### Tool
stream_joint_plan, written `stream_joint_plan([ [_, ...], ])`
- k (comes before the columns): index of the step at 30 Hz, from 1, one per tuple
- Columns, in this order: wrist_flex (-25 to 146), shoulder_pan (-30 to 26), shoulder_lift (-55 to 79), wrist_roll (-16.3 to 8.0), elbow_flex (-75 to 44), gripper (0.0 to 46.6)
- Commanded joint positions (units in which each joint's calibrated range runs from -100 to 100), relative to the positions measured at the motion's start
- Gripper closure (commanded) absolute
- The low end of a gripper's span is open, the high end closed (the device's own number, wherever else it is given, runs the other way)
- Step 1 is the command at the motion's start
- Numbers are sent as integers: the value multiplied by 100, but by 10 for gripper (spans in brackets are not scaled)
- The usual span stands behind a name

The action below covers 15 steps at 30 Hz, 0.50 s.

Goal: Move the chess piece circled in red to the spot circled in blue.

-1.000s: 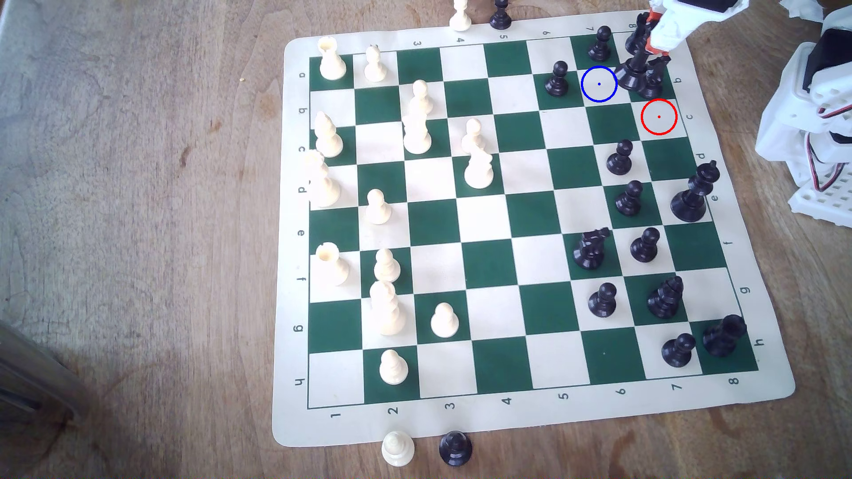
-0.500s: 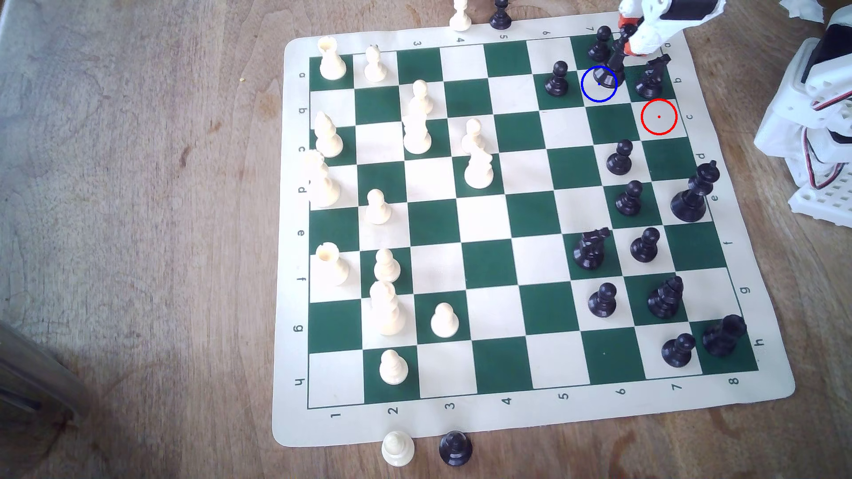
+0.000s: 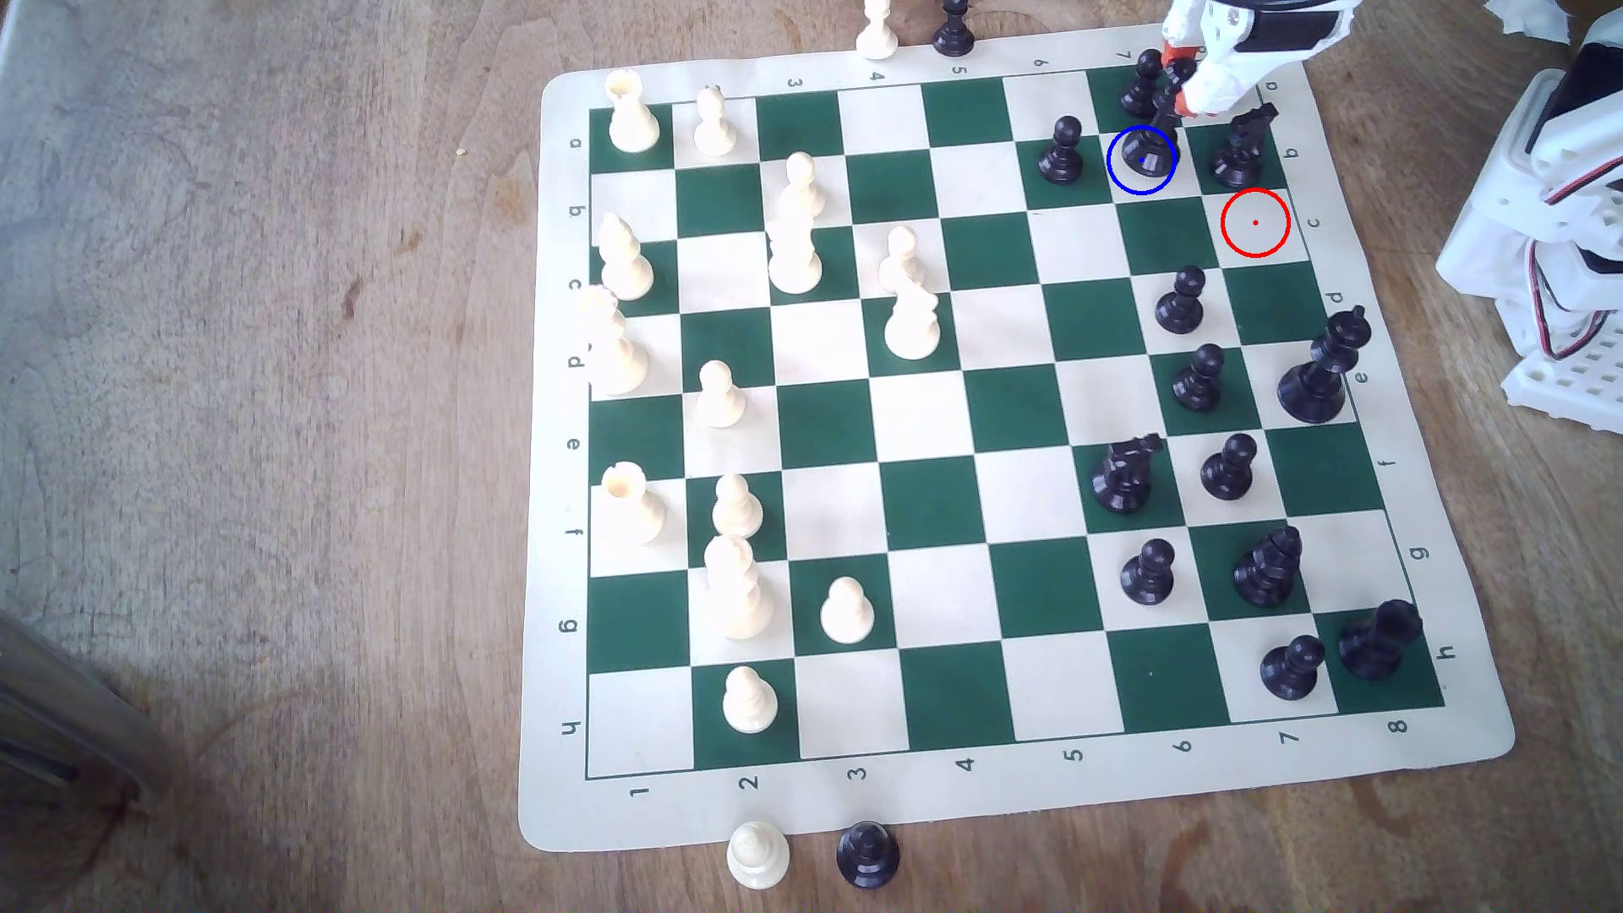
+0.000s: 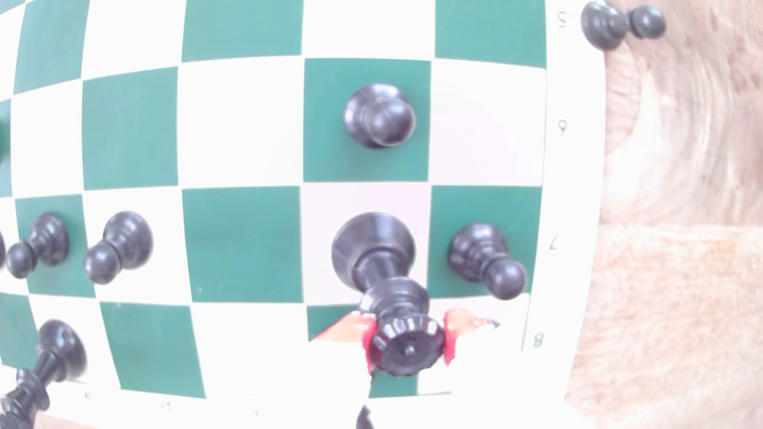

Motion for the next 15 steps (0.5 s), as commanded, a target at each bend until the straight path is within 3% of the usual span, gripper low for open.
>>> stream_joint_plan([
  [1, -108, 49, -4, 29, -61, 459],
  [9, -313, 104, 64, 54, 12, 444],
  [11, -362, 112, 47, 54, 102, 414],
  [12, -371, 143, 30, 49, 184, 353],
  [15, -371, 159, 22, 34, 220, 332],
])
